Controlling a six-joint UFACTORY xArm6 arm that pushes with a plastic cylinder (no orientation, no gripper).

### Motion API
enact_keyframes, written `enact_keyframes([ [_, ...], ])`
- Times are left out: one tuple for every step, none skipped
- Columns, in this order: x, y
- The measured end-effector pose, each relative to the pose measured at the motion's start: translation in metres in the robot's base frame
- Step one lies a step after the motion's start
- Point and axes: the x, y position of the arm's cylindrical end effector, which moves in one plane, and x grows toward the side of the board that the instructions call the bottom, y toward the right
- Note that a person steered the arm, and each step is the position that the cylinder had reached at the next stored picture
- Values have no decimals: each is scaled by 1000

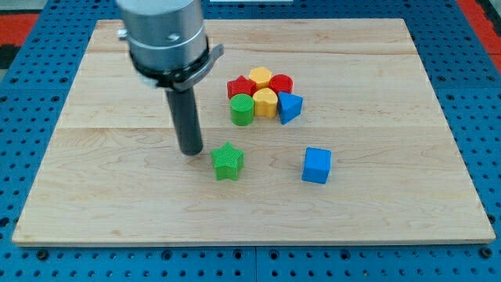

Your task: Push green star closer to green circle

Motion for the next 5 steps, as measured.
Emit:
enact_keyframes([
  [34,-9],
  [39,17],
  [43,39],
  [45,61],
  [45,76],
])
